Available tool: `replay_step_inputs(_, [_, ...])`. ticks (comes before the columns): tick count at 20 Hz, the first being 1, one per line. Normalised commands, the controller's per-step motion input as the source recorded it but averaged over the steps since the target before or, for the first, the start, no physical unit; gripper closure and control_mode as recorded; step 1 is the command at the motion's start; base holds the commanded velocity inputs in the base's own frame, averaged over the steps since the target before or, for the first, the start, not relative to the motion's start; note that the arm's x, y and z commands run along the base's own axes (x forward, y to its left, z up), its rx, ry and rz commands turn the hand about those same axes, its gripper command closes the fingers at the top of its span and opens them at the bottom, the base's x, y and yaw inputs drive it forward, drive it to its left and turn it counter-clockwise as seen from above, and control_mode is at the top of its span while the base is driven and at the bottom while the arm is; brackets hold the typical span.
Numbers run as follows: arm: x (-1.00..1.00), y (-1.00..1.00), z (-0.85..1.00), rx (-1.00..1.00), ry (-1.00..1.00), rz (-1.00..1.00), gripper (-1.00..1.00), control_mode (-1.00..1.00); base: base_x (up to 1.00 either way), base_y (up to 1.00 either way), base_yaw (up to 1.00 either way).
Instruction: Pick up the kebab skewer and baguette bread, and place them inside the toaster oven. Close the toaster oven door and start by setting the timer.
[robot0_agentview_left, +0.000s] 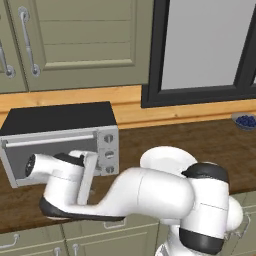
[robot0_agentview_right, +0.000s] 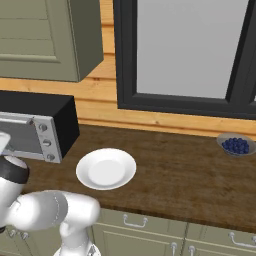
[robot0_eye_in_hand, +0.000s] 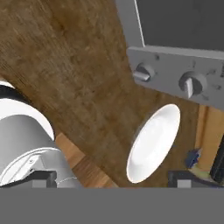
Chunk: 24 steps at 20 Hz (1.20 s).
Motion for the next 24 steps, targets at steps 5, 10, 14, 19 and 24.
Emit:
replay_step_inputs(5, [0.00,-0.30,0.02,-0.50,0.34,0.36,-1.00,-1.00,0.00,0.00,0.00])
replay_step_inputs(10, [-0.02,-0.89,-0.02,-0.13,0.13,0.32,-1.00,-1.00,0.00,0.00,0.00])
replay_step_inputs(14, [-0.02,-0.69,0.12,-0.23,0.25,0.21,-1.00,-1.00,0.00,0.00,0.00])
replay_step_inputs(19, [-0.35,-0.51,0.01,-0.38,0.31,0.19,-1.00,-1.00,0.00,0.00,0.00])
replay_step_inputs(24, [-0.17,-0.30,-0.01,0.01,0.05,0.24,-1.00,-1.00,0.00,0.00,0.00])
